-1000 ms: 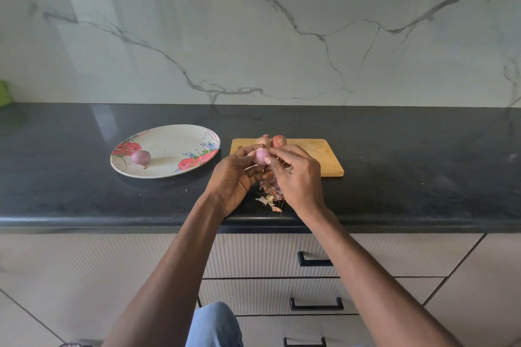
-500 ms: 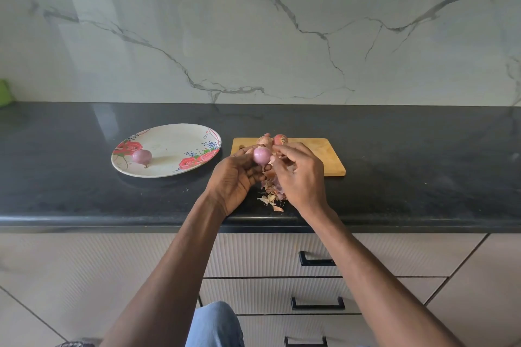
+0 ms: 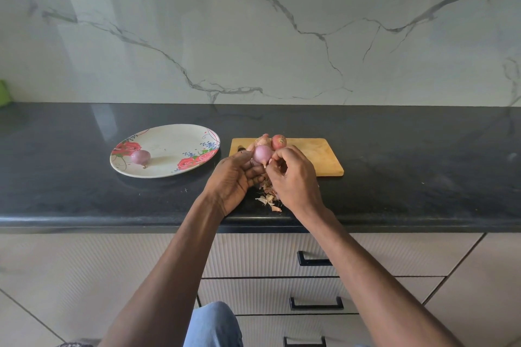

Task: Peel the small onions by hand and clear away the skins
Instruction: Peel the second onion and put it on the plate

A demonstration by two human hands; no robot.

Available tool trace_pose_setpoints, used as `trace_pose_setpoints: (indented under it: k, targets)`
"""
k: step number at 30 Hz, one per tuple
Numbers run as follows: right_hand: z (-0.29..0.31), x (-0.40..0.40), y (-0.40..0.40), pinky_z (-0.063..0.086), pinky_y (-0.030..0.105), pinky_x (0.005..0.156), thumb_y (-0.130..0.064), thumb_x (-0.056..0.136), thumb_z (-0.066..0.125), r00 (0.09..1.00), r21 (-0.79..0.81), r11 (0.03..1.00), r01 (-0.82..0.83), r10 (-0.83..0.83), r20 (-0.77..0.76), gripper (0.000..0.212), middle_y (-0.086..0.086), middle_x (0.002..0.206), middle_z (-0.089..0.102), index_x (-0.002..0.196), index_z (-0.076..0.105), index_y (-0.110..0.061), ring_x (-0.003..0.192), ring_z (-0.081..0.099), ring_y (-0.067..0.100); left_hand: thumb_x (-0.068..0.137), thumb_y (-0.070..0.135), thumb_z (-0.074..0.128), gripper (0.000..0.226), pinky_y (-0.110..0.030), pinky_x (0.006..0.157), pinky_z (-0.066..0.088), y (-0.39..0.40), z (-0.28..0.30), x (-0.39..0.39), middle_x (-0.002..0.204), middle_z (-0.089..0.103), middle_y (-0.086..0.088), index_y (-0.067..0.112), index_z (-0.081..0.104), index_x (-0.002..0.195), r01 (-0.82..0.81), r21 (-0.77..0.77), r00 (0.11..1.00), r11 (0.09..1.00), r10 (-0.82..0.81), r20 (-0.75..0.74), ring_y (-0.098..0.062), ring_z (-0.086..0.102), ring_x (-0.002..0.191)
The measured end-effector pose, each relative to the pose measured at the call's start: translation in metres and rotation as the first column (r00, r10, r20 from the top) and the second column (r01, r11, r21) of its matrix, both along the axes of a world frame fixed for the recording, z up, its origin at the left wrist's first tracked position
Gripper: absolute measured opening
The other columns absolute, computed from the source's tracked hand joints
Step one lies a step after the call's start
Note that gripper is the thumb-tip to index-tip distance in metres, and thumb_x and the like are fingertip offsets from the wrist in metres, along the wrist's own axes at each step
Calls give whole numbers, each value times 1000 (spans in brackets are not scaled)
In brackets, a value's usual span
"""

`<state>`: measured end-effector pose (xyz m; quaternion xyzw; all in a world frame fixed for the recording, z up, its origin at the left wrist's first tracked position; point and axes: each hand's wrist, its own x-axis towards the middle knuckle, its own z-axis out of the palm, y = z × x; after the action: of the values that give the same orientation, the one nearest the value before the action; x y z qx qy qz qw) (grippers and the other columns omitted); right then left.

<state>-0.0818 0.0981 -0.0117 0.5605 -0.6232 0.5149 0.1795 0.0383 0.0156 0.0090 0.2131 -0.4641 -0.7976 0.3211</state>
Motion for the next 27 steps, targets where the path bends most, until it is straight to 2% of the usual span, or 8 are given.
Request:
trace_pose_setpoints:
  k: [4, 6, 8, 13, 16, 21, 24, 27]
  targets:
    - [1, -2, 2, 56, 36, 79, 0, 85, 72, 999, -72, 997, 7, -5, 35, 8, 12, 97, 67, 90, 66, -1, 95, 66, 27, 104, 26, 51, 29, -29, 72, 58, 1, 1, 0, 83, 73, -10, 1, 62, 114, -4, 48, 1000, 999, 4, -10, -18, 69, 73]
    - [3, 0, 4, 57, 33, 84, -3, 85, 76, 999, -87, 995, -47, 49, 13, 19, 12, 105, 68, 103, 72, -2, 102, 66, 24, 104, 26, 51, 27, -30, 74, 57, 1, 2, 1, 83, 73, -9, 4, 62, 113, 10, 41, 1000, 999, -9, -24, -18, 69, 74]
    - [2, 1, 4, 58, 27, 80, -3, 83, 78, 996, -83, 993, -87, 85, -26, 29, 10, 105, 67, 112, 74, -4, 98, 65, 19, 104, 25, 50, 22, -31, 76, 56, 2, 2, 0, 83, 72, -7, 8, 63, 110, 19, 30, 999, 999, -18, -34, -18, 69, 75]
    - [1, -2, 4, 56, 25, 80, 3, 84, 75, 996, -142, 988, -66, 56, -71, 11, 9, 92, 70, 95, 76, 1, 86, 66, 19, 105, 20, 49, 18, -29, 66, 60, 3, 4, 1, 85, 72, -13, 7, 61, 107, 24, 41, 999, 999, -22, -45, -20, 71, 73]
    - [2, -3, 3, 53, 17, 79, 4, 83, 75, 999, -118, 993, -13, 17, 33, 7, 8, 92, 71, 89, 75, 1, 86, 64, 12, 106, 12, 45, 19, -30, 66, 60, 2, 2, 2, 93, 74, -18, 4, 59, 115, 22, 35, 998, 999, -20, -58, -23, 74, 79]
    - [2, -4, 3, 52, 16, 78, 2, 83, 75, 998, -79, 997, 8, -4, 59, 8, 7, 95, 72, 91, 75, -1, 86, 65, 14, 104, 9, 46, 19, -28, 65, 60, 2, 1, 2, 95, 74, -19, 3, 61, 115, 16, 27, 997, 1000, -13, -74, -23, 74, 79]
    - [1, -4, 1, 57, 29, 77, 0, 85, 73, 999, -84, 996, 8, -5, 35, 8, 7, 96, 71, 93, 74, -1, 88, 66, 17, 98, 22, 59, 25, -29, 68, 61, 3, 2, 0, 90, 74, -17, 0, 67, 106, 4, -5, 998, 1000, -5, -61, -22, 73, 75]
    - [3, -3, 0, 56, 25, 79, -17, 93, 72, 996, -61, 996, -61, 64, 55, 22, 5, 105, 70, 112, 71, -6, 95, 66, 14, 88, 19, 67, 19, -28, 70, 60, 1, -1, 0, 87, 72, -12, 5, 73, 99, 15, -59, 998, 998, -19, -62, -18, 69, 73]
